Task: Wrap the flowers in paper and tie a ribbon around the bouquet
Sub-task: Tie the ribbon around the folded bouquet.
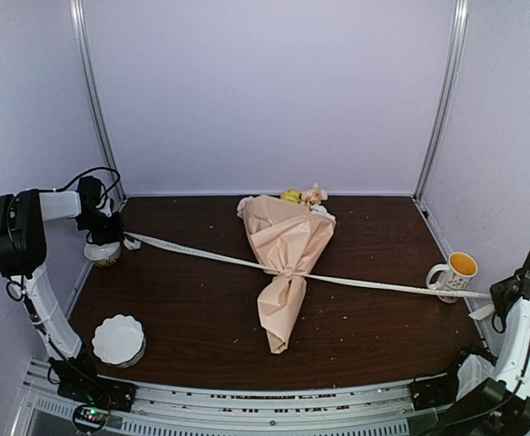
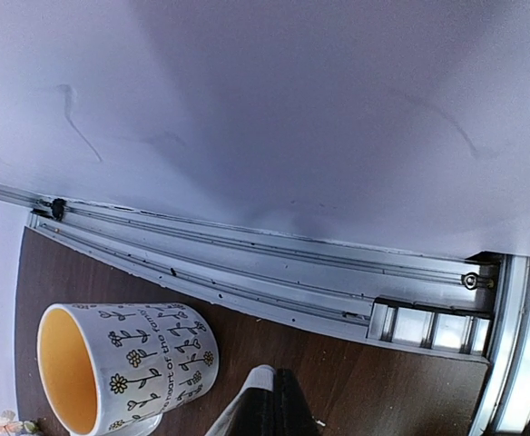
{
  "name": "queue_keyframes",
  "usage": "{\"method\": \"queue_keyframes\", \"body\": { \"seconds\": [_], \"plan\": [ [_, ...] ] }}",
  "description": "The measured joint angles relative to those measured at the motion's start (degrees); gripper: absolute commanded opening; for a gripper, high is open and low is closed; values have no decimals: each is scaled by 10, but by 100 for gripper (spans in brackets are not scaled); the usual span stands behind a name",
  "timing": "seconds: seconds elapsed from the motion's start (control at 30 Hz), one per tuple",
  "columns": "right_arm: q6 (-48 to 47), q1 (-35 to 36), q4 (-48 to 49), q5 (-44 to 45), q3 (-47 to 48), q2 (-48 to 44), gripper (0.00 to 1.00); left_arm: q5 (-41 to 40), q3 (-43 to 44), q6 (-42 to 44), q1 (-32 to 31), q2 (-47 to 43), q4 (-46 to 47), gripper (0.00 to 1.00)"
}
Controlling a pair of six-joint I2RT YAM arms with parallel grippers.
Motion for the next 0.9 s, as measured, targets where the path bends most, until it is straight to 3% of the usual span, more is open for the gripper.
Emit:
{"method": "queue_keyframes", "body": {
  "seconds": [0.23, 0.33, 0.5, 0.67, 0.9],
  "plan": [
    [-9, 2, 3, -16, 9, 5, 0, 0, 0, -1, 0, 0, 2, 0],
    [-15, 43, 34, -44, 23, 16, 0, -20, -1, -2, -9, 0, 15, 0],
    [-14, 205, 90, -22, 82, 42, 0, -77, 0, 3, -94, -9, 53, 0],
    [-3, 366, 110, 20, 97, 46, 0, -64, 0, 9, -212, -49, 74, 0],
    [-6, 589, 136, 55, 148, 123, 0, -45, 38, 47, -299, -128, 61, 0]
  ]
}}
